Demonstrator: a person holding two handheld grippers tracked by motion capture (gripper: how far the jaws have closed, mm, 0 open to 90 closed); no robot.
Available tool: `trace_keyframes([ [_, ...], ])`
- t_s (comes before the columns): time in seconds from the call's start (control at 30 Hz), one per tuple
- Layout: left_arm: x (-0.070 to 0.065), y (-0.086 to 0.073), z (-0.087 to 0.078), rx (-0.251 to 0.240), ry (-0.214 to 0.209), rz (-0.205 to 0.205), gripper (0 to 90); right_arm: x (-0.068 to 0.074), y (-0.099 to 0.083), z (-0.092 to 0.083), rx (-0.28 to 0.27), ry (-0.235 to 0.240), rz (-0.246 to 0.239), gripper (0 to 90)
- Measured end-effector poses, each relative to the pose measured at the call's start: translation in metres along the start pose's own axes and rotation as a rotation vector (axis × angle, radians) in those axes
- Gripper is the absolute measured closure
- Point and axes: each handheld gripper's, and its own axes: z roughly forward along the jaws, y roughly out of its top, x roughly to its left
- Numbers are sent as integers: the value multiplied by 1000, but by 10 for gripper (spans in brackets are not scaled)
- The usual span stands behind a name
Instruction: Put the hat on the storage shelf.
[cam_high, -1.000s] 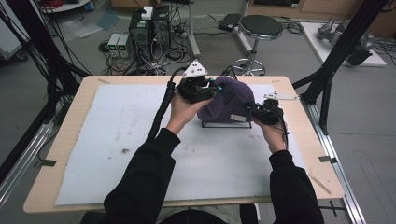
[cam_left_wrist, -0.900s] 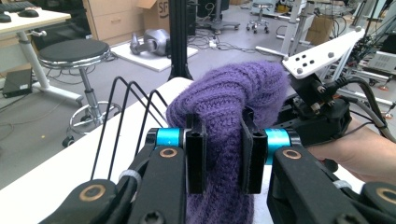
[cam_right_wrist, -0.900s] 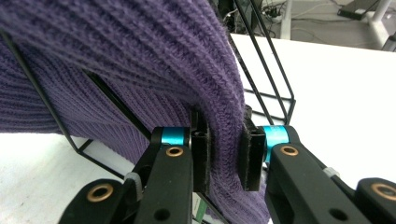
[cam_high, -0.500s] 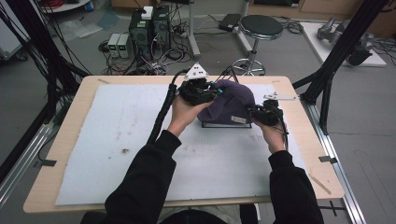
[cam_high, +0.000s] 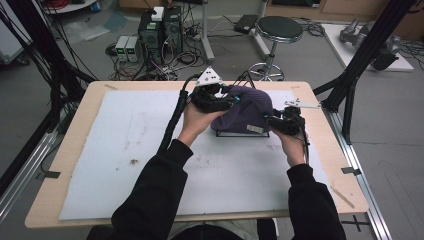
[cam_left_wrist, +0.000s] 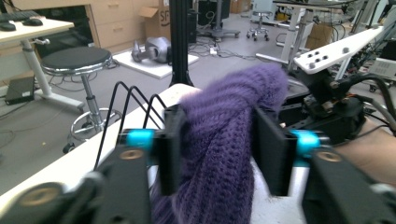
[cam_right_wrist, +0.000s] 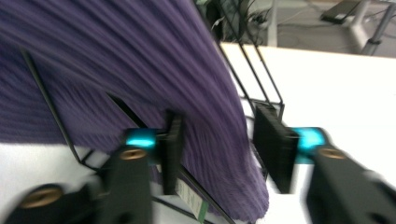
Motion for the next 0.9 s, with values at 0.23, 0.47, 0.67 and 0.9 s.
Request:
trace_keyframes([
  [0.23, -1, 5, -12, -53, 8, 33, 397, 13, 5, -15, -96, -62, -7, 300],
  [0.47, 4, 0, -32, -58, 46, 44, 373, 14, 8, -25, -134, -78, 21, 208],
  [0.67, 11, -5, -56, -93, 98, 29, 351, 19, 9, -36, -163, -73, 12, 153],
  [0.9, 18, -14, -80, -114, 151, 12, 341, 27, 8, -42, -157, -78, -44, 125],
])
